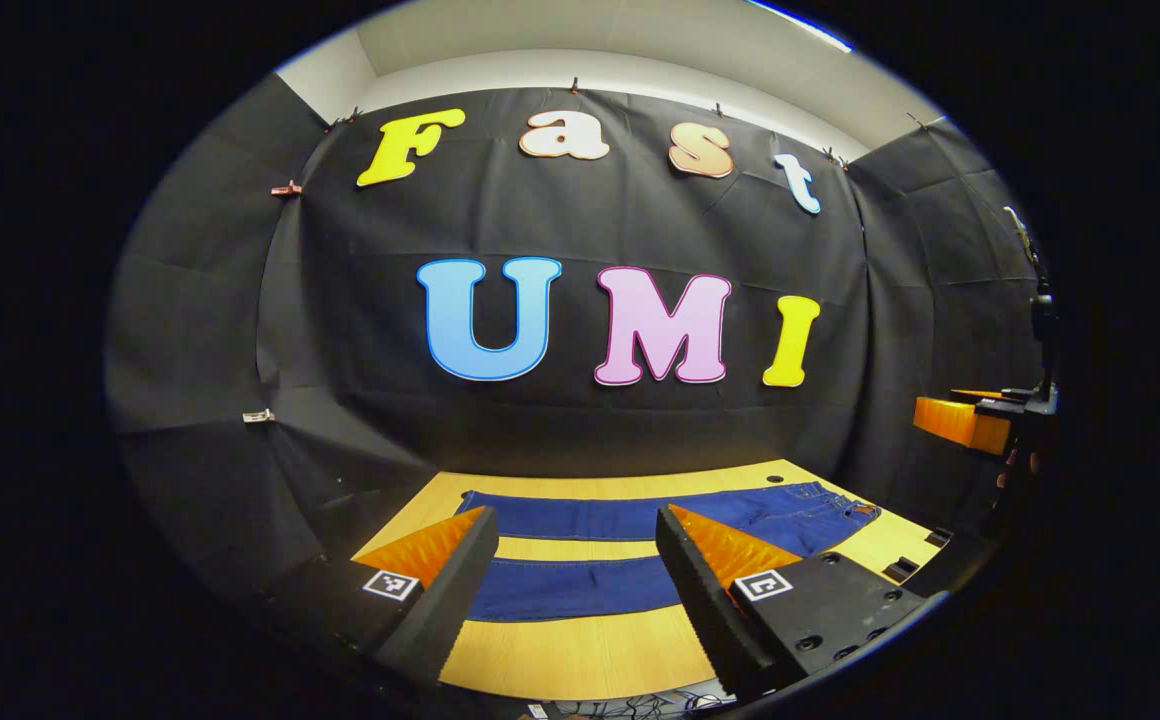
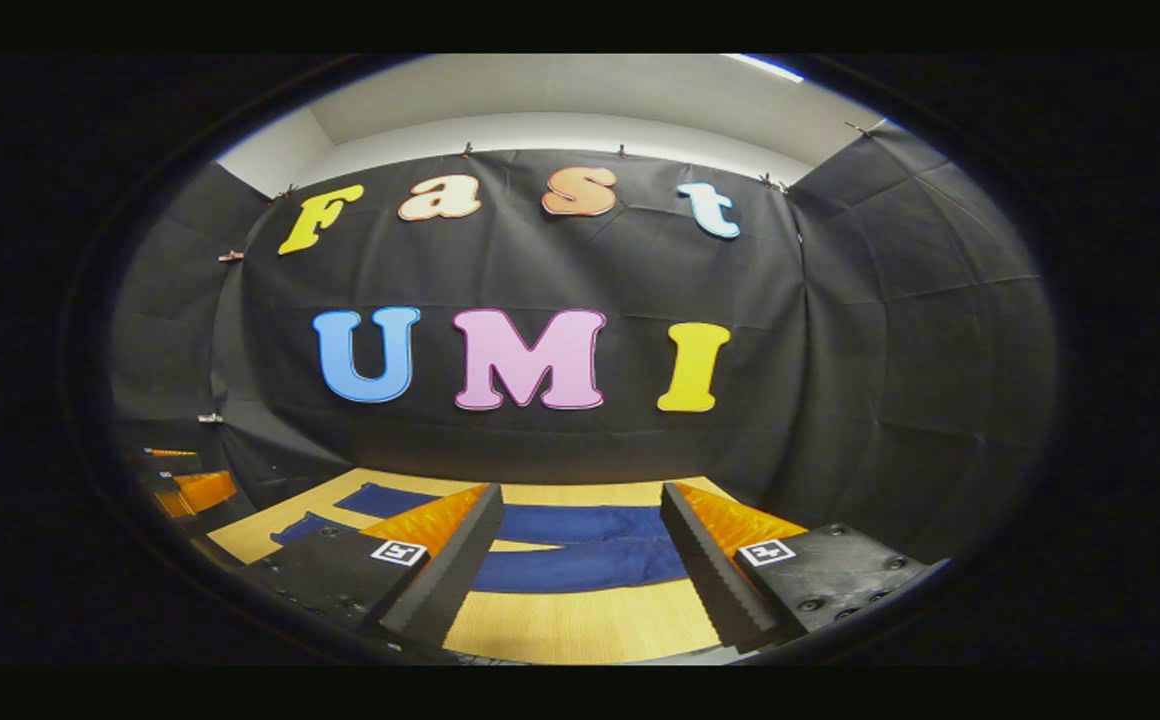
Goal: Grasp the waist and the cuffs of the jeans and fold them to make the two legs overlap; first hold the waist and fold one-third of the jeans toward the cuffs, then hold the cuffs and fold the remaining one-third in the same direction to finish folding.
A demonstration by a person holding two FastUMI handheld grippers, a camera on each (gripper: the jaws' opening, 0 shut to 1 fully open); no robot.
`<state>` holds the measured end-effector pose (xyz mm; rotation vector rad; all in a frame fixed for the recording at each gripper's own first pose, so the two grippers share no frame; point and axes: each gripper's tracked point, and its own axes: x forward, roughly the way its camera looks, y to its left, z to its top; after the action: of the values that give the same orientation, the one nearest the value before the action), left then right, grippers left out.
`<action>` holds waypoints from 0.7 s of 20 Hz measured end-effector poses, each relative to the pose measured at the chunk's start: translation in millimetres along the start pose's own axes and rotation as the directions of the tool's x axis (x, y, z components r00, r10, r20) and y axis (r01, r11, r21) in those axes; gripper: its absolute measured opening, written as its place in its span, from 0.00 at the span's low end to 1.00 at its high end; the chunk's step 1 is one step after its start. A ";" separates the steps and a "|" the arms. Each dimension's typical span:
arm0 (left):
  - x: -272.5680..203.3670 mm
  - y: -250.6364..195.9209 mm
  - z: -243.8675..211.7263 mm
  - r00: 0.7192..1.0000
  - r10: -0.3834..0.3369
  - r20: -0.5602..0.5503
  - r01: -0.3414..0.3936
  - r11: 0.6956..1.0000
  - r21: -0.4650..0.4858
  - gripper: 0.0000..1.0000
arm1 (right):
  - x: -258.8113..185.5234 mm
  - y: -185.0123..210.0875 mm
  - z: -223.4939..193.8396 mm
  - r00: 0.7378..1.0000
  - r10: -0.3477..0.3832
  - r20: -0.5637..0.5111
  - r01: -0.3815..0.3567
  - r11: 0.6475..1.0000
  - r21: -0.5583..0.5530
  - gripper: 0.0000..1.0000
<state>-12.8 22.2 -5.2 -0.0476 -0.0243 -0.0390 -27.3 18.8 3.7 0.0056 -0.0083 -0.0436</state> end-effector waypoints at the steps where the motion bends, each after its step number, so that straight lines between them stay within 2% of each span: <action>1: -0.1 4.0 -2.4 1.000 0.002 -0.002 -0.002 1.000 0.000 0.99 | -1.1 2.2 0.2 1.000 0.000 0.001 0.000 1.000 0.002 0.95; 4: 1.8 16.4 -7.7 1.000 0.013 -0.006 -0.013 1.000 0.004 0.99 | -1.9 8.9 -0.8 1.000 0.006 -0.003 -0.006 1.000 -0.012 0.95; 6: 4.8 28.1 -15.4 1.000 0.020 -0.017 -0.019 0.999 0.041 0.99 | -2.0 11.9 -0.5 1.000 0.007 -0.006 -0.007 1.000 -0.019 0.95; 11: 23.3 77.9 -52.7 0.996 0.047 -0.082 -0.032 0.982 0.185 0.97 | 0.2 11.2 -2.7 1.000 -0.010 -0.018 0.009 1.000 -0.029 0.95; 14: 40.7 113.8 -87.0 0.988 0.050 -0.149 -0.002 0.952 0.305 0.98 | -0.1 5.7 -5.2 0.999 -0.030 -0.031 0.029 0.999 -0.036 0.95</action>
<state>34.4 130.1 -96.4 0.2642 0.1267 -0.0121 -27.1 24.5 -1.5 -0.0294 0.0237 -0.0730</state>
